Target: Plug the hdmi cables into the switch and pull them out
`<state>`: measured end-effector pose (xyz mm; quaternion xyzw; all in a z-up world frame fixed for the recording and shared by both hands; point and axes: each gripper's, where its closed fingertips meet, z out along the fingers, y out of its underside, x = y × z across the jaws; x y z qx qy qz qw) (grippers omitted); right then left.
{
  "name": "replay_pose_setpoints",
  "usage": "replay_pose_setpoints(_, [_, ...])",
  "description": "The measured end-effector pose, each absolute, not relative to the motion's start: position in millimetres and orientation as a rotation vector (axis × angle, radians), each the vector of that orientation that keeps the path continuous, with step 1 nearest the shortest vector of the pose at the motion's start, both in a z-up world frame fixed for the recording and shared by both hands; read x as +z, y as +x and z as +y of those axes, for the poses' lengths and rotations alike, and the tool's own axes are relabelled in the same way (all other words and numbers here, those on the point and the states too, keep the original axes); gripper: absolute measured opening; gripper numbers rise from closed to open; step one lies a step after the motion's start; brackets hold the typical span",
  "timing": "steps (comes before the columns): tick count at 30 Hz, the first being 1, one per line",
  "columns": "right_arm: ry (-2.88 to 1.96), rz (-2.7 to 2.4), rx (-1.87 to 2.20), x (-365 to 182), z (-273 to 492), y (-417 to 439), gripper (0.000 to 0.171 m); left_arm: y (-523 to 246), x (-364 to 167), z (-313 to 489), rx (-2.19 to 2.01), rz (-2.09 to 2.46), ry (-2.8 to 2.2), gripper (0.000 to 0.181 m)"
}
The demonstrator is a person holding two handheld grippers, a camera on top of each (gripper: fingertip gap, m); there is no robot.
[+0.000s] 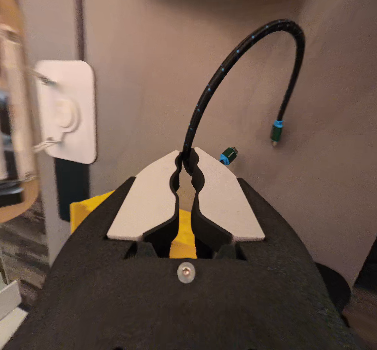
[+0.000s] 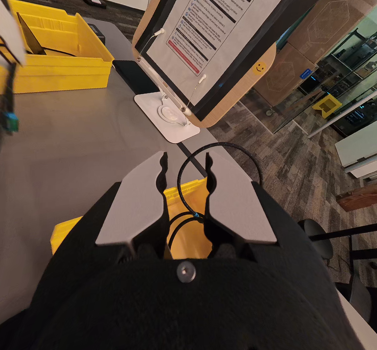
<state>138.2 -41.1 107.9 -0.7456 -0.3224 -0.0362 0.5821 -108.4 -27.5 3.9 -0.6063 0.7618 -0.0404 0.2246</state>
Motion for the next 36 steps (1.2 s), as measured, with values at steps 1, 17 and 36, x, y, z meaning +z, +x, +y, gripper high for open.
replay_pose_setpoints(1, [-1.735,-0.749,-0.078,109,-43,139,0.037,-101,-19,-22,-0.104,2.126,-1.710,0.006])
replay_pose_setpoints(17, [-1.829,-0.735,-0.163,89,-26,155,0.037,-113,9,87,-0.439,1.688,-1.745,0.038])
replay_pose_setpoints(36, [-2.011,-0.693,-0.351,58,3,171,0.037,-269,-137,168,-0.167,2.031,-2.198,0.069])
